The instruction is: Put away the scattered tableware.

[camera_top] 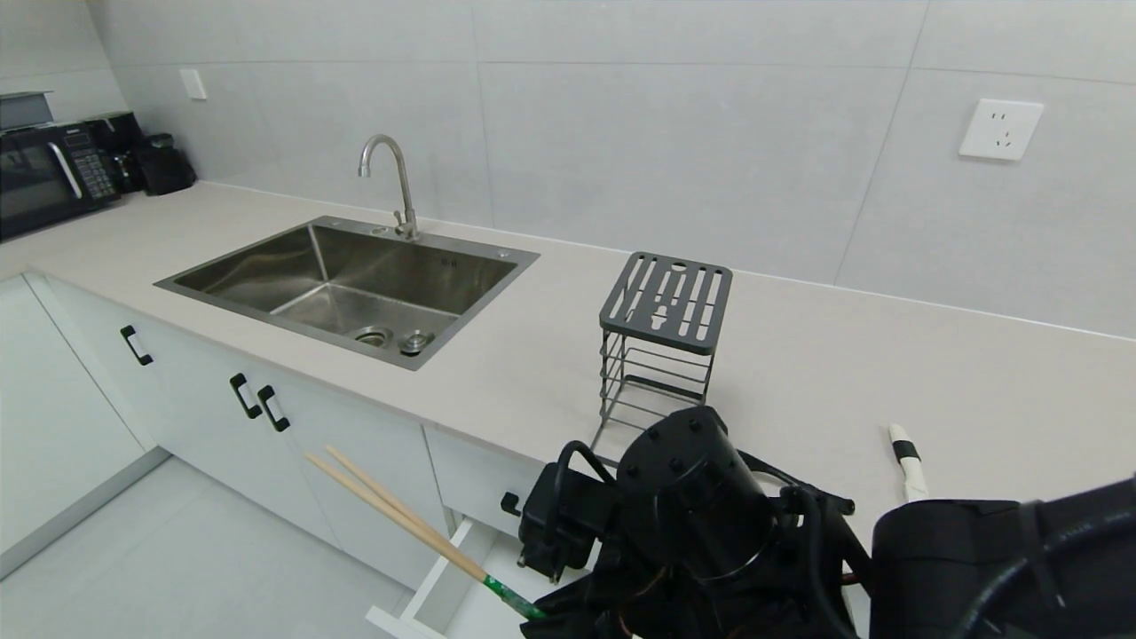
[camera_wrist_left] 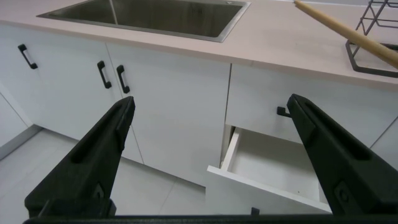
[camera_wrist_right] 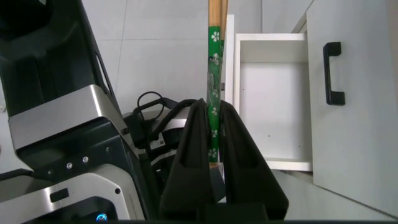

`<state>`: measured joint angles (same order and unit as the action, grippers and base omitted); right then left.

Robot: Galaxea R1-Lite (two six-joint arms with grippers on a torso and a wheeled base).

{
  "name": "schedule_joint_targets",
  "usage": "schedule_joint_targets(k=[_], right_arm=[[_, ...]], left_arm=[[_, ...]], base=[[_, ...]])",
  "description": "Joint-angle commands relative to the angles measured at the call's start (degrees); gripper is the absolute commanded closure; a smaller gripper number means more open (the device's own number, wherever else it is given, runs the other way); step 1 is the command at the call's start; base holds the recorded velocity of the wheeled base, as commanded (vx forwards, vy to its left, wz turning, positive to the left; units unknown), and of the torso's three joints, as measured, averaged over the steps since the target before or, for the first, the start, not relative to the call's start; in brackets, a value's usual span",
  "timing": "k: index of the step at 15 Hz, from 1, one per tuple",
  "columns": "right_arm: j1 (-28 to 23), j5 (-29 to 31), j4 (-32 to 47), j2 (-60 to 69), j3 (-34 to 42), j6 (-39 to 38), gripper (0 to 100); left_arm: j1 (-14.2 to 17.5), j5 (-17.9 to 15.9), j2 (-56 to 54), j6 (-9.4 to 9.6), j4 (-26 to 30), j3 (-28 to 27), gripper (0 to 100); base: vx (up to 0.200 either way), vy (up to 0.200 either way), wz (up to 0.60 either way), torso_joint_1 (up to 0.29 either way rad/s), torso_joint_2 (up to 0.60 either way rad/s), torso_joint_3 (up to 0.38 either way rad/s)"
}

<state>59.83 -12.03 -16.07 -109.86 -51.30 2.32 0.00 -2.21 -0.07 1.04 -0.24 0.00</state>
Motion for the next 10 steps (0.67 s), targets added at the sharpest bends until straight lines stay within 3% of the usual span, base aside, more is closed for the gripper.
schedule_joint_targets(k=[1, 10], right_arm=[[-0.1, 0.0, -0.1, -1.8, -1.4, 0.0, 100], [-0.2, 0.1, 0.2, -2.9, -2.2, -0.1, 100]], left_arm=[[0.0, 0.0, 0.1, 0.02, 0.0, 0.0, 0], [0.0, 0.0, 0.1, 0.02, 0.0, 0.0, 0]], base=[[0.0, 0.0, 0.0, -0.168, 0.32, 0.149], [0.0, 0.0, 0.0, -0.253, 0.5, 0.242]])
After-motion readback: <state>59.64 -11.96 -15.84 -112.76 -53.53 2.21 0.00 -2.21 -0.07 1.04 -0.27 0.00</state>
